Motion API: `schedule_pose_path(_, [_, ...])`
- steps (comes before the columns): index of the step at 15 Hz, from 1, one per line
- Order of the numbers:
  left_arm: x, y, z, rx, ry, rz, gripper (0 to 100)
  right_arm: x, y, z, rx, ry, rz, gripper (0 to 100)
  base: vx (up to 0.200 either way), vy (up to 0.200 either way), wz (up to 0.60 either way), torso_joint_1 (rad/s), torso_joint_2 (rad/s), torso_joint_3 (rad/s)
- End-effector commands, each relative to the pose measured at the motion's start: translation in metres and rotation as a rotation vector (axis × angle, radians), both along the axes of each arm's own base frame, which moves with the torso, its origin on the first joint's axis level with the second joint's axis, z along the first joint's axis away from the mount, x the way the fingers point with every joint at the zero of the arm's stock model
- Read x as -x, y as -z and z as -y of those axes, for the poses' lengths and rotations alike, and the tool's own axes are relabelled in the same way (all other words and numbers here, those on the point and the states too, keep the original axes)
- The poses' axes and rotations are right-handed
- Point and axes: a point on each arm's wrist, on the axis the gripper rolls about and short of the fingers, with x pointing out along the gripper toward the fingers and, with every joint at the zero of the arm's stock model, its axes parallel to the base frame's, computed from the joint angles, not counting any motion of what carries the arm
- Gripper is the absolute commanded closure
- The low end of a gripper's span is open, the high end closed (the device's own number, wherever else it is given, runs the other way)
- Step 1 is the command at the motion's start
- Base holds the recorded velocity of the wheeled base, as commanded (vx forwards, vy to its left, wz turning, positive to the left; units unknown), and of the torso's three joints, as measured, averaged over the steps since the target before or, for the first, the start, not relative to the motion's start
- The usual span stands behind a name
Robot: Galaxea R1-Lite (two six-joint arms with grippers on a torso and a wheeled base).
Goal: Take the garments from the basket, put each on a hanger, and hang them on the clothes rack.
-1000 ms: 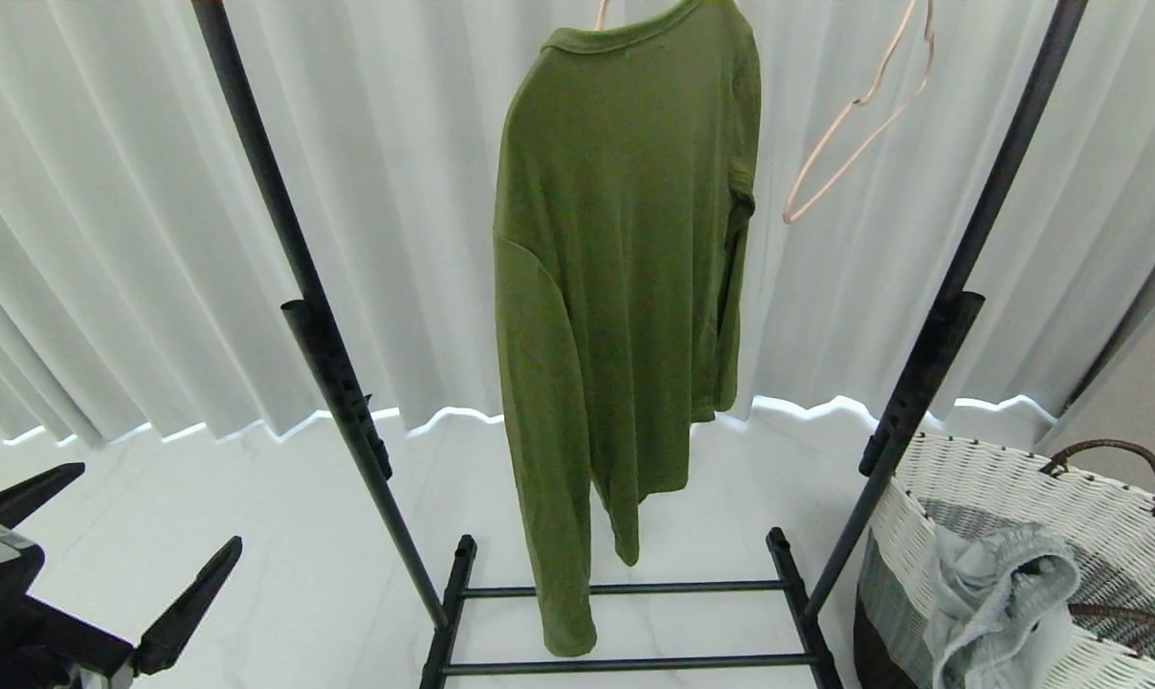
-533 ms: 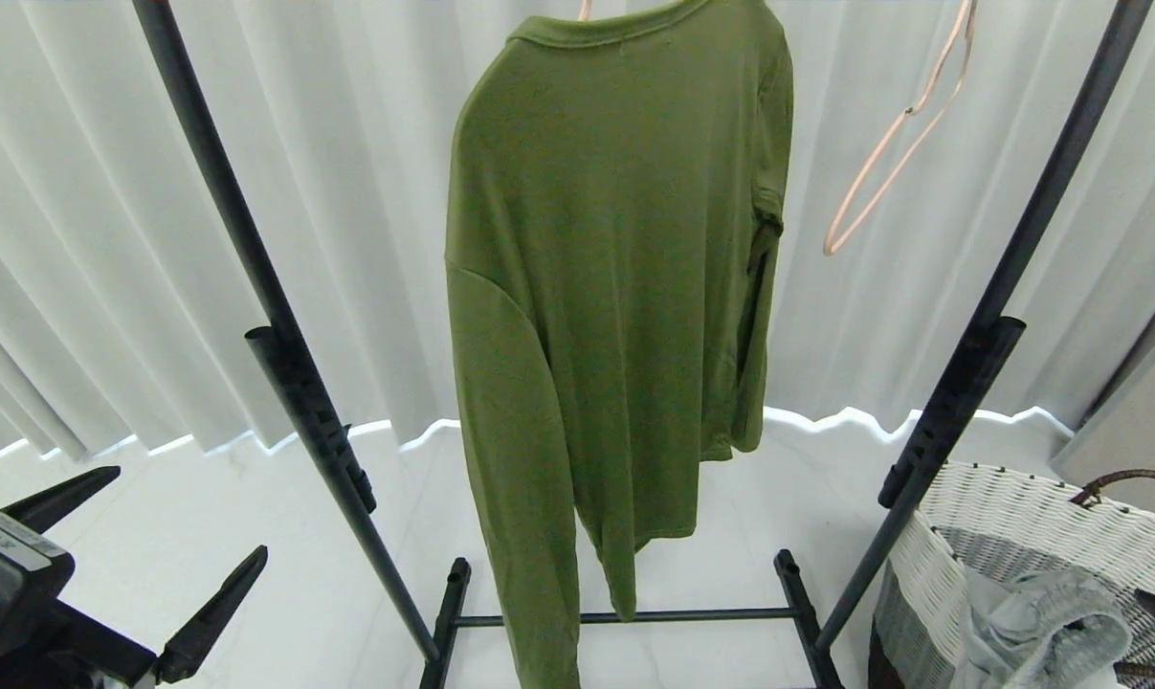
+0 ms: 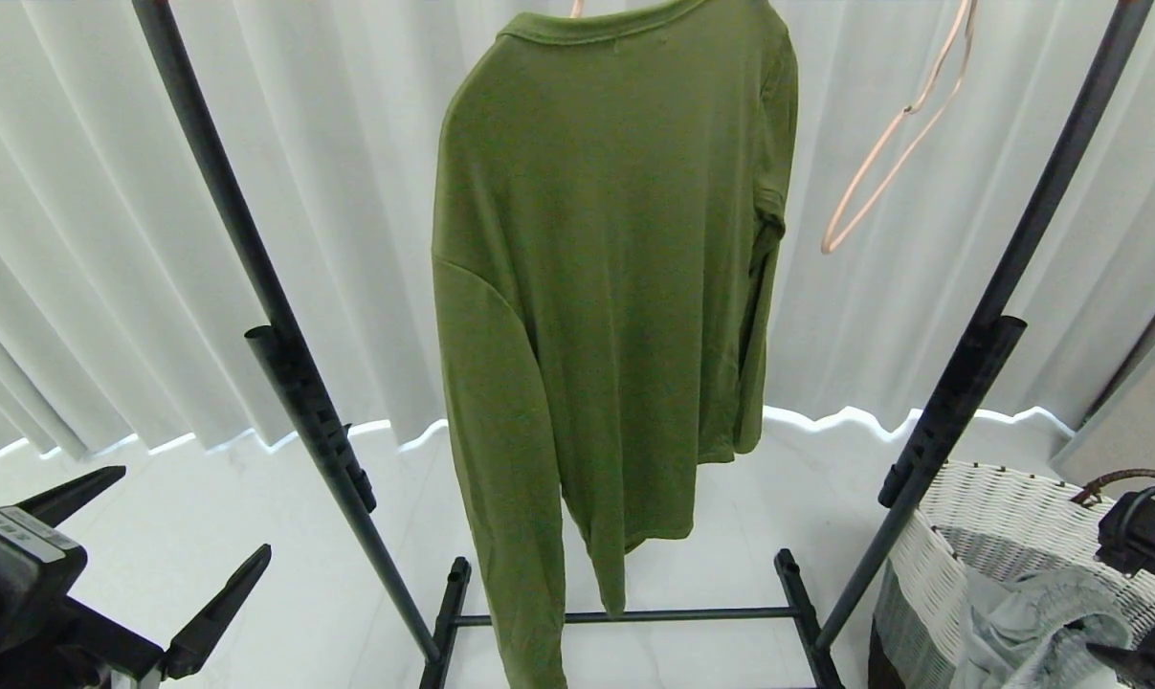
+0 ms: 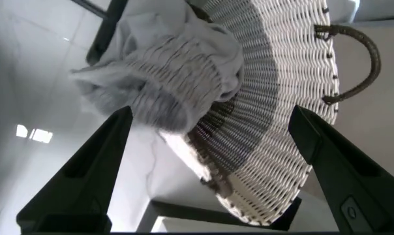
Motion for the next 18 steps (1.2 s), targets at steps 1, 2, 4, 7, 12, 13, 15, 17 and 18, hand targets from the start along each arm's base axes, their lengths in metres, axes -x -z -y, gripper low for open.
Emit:
schedule_pose_path(1, [0.000, 0.001, 0.000, -0.001, 0.000, -0.006, 0, -0.010, 0.017, 0.007, -0.002, 0.029, -0.048, 0, 0.000, 0.000, 0.00, 0.000, 0.00, 0.000])
schedule_pose_path(2, [-0.001, 0.001, 0.000, -0.001, -0.001, -0.006, 0, -0.014, 0.021, 0.011, 0.018, 0.059, -0.037, 0, 0.000, 0.000, 0.00, 0.000, 0.00, 0.000])
schedule_pose_path(4, [-0.001, 0.001, 0.000, -0.001, 0.000, -0.008, 0, -0.017, 0.027, 0.013, 0.034, 0.084, -0.008, 0, 0.000, 0.000, 0.00, 0.000, 0.00, 0.000])
schedule_pose_path(7, [0.000, 0.001, 0.000, 0.000, 0.002, -0.008, 0, -0.018, 0.029, 0.014, 0.041, 0.089, 0.036, 100, 0.000, 0.000, 0.00, 0.000, 0.00, 0.000])
schedule_pose_path(12, [0.001, 0.001, 0.000, 0.003, 0.000, -0.002, 0, -0.012, 0.003, 0.008, -0.004, 0.118, 0.178, 100, 0.000, 0.000, 0.00, 0.000, 0.00, 0.000])
schedule_pose_path(13, [0.001, 0.003, 0.000, -0.001, -0.004, -0.013, 0, -0.017, -0.010, 0.006, -0.015, 0.119, 0.228, 100, 0.000, 0.000, 0.00, 0.000, 0.00, 0.000])
schedule_pose_path(15, [0.001, 0.005, -0.001, -0.002, -0.009, -0.020, 0, -0.028, -0.043, 0.003, -0.024, 0.107, 0.301, 100, -0.100, 0.000, 0.00, 0.001, 0.00, 0.001])
schedule_pose_path(17, [0.006, 0.015, -0.002, -0.006, -0.012, -0.054, 0, -0.031, -0.079, -0.007, -0.069, 0.082, 0.348, 100, -0.200, 0.000, 0.00, 0.012, 0.00, -0.002])
schedule_pose_path(18, [0.008, 0.016, -0.002, -0.006, -0.015, -0.054, 0, -0.029, -0.091, -0.011, -0.089, 0.078, 0.360, 100, -0.200, 0.000, 0.00, 0.007, 0.00, -0.002])
